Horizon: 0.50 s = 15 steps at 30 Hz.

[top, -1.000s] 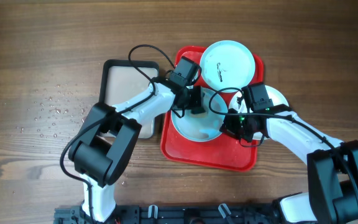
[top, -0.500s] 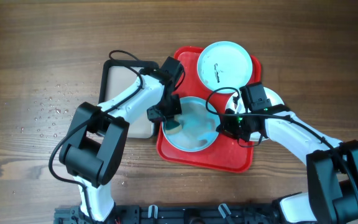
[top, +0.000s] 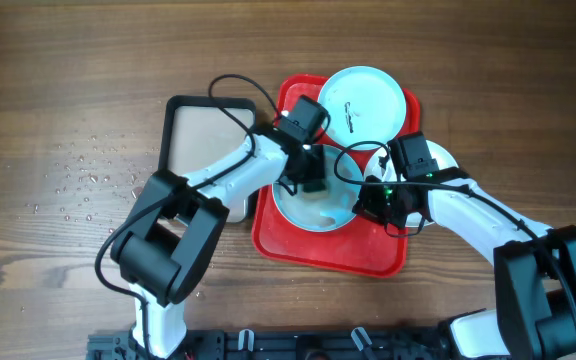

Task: Clean dirty plates on tray and stack at the side
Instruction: 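Scrub sponge along the white plate rim with the left gripper, then carry sponge back into the black tray with the left gripper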

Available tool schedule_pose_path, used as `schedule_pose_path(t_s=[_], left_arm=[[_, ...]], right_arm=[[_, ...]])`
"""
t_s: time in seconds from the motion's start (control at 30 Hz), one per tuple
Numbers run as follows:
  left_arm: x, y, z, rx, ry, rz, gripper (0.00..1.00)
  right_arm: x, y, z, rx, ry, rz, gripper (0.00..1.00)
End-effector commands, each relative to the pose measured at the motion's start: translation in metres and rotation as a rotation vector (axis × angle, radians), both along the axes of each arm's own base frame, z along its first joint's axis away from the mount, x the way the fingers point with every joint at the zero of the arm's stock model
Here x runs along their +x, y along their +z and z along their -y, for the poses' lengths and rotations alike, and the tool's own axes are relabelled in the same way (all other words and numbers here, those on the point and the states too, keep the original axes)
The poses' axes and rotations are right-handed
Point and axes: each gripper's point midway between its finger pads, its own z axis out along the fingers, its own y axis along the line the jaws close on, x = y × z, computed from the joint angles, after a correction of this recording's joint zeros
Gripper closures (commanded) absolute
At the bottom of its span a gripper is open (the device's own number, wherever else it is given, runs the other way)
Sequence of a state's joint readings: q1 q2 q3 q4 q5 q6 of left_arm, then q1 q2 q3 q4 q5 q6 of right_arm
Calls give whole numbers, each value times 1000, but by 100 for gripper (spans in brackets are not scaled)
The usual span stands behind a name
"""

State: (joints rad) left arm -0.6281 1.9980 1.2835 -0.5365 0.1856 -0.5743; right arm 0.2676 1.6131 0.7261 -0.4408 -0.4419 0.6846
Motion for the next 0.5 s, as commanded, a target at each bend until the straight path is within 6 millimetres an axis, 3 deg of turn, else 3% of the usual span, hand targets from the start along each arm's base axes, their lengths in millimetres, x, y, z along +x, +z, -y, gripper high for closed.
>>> schedule_pose_path(t_s=[0.0,0.13,0.27,0.33,0.47], left_arm=[[-46,-15,26,-130,-82,-200,96],[-48,-24,0,-17,-38,-217,96],[-35,-34,-81,366,83,-138,96],[-25,-23,-116,545,150,-47,96],[-15,0,-137,647,192,44,96]], right_arm=[[2,-7,9,-53,-11,3,96],[2,-7,8,-53,-11,3,96],[1,-7,9,-53,-10,0,96],[1,-7,9,-53,-11,1,96],[0,-7,8,-52,-10,-4,96]])
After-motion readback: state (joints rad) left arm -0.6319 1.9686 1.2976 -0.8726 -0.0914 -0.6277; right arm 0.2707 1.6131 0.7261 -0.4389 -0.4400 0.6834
